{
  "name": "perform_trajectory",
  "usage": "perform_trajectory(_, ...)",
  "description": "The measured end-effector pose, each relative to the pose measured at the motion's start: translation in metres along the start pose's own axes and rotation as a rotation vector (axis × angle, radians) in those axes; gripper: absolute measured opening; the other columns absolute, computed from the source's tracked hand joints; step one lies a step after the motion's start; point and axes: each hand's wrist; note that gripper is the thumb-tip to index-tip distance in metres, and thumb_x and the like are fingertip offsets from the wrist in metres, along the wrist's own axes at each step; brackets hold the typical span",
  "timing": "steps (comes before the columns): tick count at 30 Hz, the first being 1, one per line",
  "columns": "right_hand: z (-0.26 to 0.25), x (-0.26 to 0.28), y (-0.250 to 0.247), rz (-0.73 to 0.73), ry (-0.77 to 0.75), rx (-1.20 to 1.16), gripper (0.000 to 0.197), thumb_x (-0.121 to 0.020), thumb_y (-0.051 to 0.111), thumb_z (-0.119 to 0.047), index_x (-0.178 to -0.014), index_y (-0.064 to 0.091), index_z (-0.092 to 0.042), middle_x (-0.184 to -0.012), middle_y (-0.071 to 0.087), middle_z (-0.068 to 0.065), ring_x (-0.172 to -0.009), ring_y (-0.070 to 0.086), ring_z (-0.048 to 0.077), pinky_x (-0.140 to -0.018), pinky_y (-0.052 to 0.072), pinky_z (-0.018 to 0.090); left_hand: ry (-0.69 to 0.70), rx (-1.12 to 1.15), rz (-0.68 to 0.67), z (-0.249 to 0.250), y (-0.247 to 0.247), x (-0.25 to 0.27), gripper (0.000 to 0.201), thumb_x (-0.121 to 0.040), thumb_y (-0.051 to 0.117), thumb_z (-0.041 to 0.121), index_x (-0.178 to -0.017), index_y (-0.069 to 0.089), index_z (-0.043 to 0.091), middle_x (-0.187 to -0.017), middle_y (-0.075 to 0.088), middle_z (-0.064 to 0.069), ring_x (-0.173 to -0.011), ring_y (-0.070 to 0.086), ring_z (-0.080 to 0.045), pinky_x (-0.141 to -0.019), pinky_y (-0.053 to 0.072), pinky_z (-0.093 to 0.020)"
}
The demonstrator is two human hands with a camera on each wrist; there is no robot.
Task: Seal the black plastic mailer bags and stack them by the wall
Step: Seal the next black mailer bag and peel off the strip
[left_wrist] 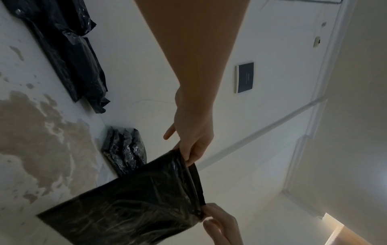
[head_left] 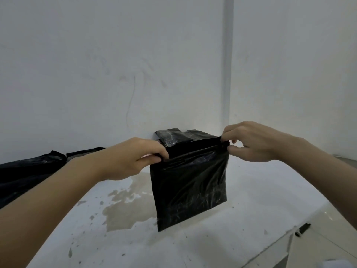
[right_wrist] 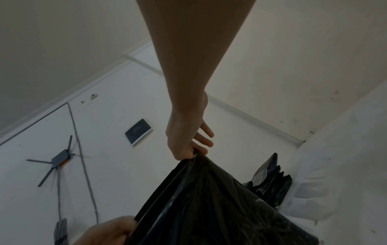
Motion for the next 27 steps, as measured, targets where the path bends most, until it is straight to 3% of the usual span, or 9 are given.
perform_trajectory(6, 0.028, -0.011, 0.013, 0.088, -0.031, -0.161, 0.004, -0.083, 0.070, -0.023, -0.085, 0.074, -0.021, -0.084, 0.067, -0.013, -0.074, 0.057, 0.003, -0.071, 0.050, 0.030, -0.119, -0.114, -0.071, -0.018, -0.001, -0.009, 0.024, -0.097, 0.047, 0.018, -0.109, 0.062, 0.032, -0.108, 0.056, 0.029, -0.094, 0.049, 0.017, -0.077, 0.035, -0.008)
perform_trajectory(8, 0.035, -0.017, 0.016, 0.118, -0.008, -0.286, 0.005, -0.078, 0.076, -0.016, -0.081, 0.075, -0.020, -0.083, 0.069, -0.011, -0.077, 0.061, 0.004, -0.069, 0.051, 0.025, -0.130, -0.172, -0.048, -0.024, -0.001, -0.012, 0.021, -0.089, 0.049, 0.050, -0.101, 0.062, 0.041, -0.094, 0.056, 0.032, -0.087, 0.048, 0.020, -0.070, 0.036, -0.012)
perform_trajectory(11, 0.042, -0.026, 0.018, 0.168, 0.065, -0.505, 0.019, -0.069, 0.083, -0.007, -0.072, 0.072, -0.023, -0.079, 0.072, -0.006, -0.077, 0.065, 0.012, -0.071, 0.054, 0.022, -0.134, -0.193, 0.006, -0.038, -0.002, -0.015, 0.053, -0.062, 0.036, 0.091, -0.085, 0.057, 0.048, -0.078, 0.056, 0.033, -0.084, 0.049, 0.019, -0.067, 0.039, -0.012)
perform_trajectory(13, 0.044, -0.035, 0.020, 0.195, 0.091, -0.612, 0.027, -0.066, 0.084, -0.001, -0.067, 0.068, -0.023, -0.076, 0.072, 0.000, -0.073, 0.067, 0.015, -0.073, 0.056, 0.025, -0.137, -0.047, 0.110, -0.041, 0.000, -0.018, 0.036, -0.067, 0.051, 0.079, -0.076, 0.055, 0.044, -0.080, 0.060, 0.033, -0.082, 0.054, 0.015, -0.067, 0.046, -0.012)
perform_trajectory(15, 0.046, -0.046, 0.023, 0.206, 0.123, -0.690, 0.028, -0.066, 0.081, 0.007, -0.067, 0.068, -0.018, -0.074, 0.072, 0.004, -0.071, 0.069, 0.020, -0.075, 0.057, 0.029, -0.168, 0.140, 0.238, -0.044, 0.004, -0.024, 0.019, -0.072, 0.074, 0.044, -0.072, 0.057, 0.034, -0.081, 0.063, 0.027, -0.076, 0.060, 0.010, -0.065, 0.047, -0.010)
perform_trajectory(18, 0.050, -0.060, 0.027, 0.173, 0.160, -0.737, 0.028, -0.072, 0.074, 0.010, -0.071, 0.069, -0.017, -0.072, 0.071, 0.000, -0.072, 0.069, 0.021, -0.075, 0.057, 0.027, -0.244, 0.444, 0.285, -0.054, 0.010, -0.030, 0.021, -0.077, 0.076, 0.009, -0.073, 0.059, 0.018, -0.076, 0.068, 0.006, -0.066, 0.065, -0.006, -0.063, 0.046, -0.013)
perform_trajectory(22, 0.053, -0.076, 0.030, 0.125, 0.162, -0.783, 0.017, -0.075, 0.075, 0.003, -0.075, 0.072, -0.014, -0.073, 0.071, 0.004, -0.075, 0.068, 0.028, -0.075, 0.055, 0.031, -0.263, 0.699, 0.279, -0.071, 0.004, -0.039, 0.030, -0.063, 0.084, 0.036, -0.076, 0.061, 0.021, -0.077, 0.069, -0.003, -0.072, 0.063, -0.022, -0.072, 0.047, -0.031)
perform_trajectory(24, 0.056, -0.083, 0.032, 0.130, 0.198, -0.824, 0.007, -0.072, 0.080, -0.015, -0.075, 0.074, -0.013, -0.075, 0.072, 0.007, -0.079, 0.068, 0.032, -0.080, 0.054, 0.040, -0.262, 0.736, 0.363, -0.080, 0.001, -0.046, 0.037, -0.061, 0.080, 0.047, -0.077, 0.065, 0.017, -0.075, 0.069, -0.003, -0.072, 0.061, -0.021, -0.072, 0.043, -0.033)
perform_trajectory(27, 0.062, -0.094, 0.037, 0.131, 0.220, -0.859, 0.046, -0.060, 0.078, -0.061, -0.074, 0.076, -0.017, -0.078, 0.071, 0.018, -0.076, 0.065, 0.042, -0.078, 0.050, 0.052, -0.305, 0.733, 0.454, -0.094, -0.005, -0.055, 0.040, -0.061, 0.080, 0.053, -0.078, 0.070, 0.017, -0.077, 0.071, -0.015, -0.070, 0.058, -0.033, -0.070, 0.041, -0.044)
Point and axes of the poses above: each hand's wrist, its own x-axis away from the middle knuckle, its own y-axis out of the palm, z = x × y
